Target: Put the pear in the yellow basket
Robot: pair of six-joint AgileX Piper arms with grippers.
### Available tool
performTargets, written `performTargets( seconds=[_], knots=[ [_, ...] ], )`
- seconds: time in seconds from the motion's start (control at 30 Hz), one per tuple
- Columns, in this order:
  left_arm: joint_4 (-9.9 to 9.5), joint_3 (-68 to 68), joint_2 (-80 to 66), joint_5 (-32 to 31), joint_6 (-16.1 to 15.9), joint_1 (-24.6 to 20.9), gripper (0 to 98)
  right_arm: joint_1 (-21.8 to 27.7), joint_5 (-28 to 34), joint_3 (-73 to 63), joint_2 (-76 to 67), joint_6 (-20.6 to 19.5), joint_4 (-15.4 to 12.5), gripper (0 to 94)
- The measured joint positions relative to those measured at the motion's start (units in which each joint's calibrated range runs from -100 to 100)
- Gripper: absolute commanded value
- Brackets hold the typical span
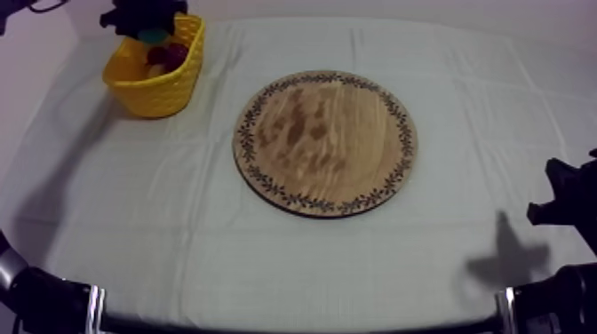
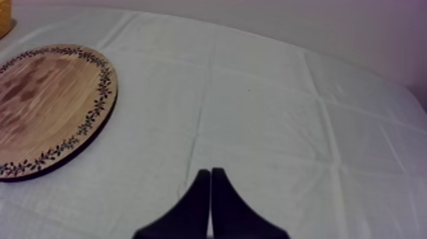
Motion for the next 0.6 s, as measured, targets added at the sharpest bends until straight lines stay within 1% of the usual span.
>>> performTargets(
  seconds=[0.2, 0.33, 0.4, 0.6],
  knots=[
    [0.08, 0.11, 2.44, 0.52, -0.74, -0.37, 40.1, 0.0, -0.07, 0.0, 0.0, 0.0, 0.0, 0.5],
    [0.26, 0.43, 1.99, 1.26, -1.03, -0.28, 44.4, 0.0, -0.07, 0.0, 0.0, 0.0, 0.0, 0.5],
    [0.22, 0.81, 1.38, 1.26, -0.98, -0.24, 48.3, 0.0, -0.07, 0.0, 0.0, 0.0, 0.0, 0.5],
    [0.39, 2.25, -1.1, 1.46, -0.1, -0.45, 68.3, -0.03, -0.07, 0.0, 0.0, 0.0, 0.0, 0.5]
  ],
)
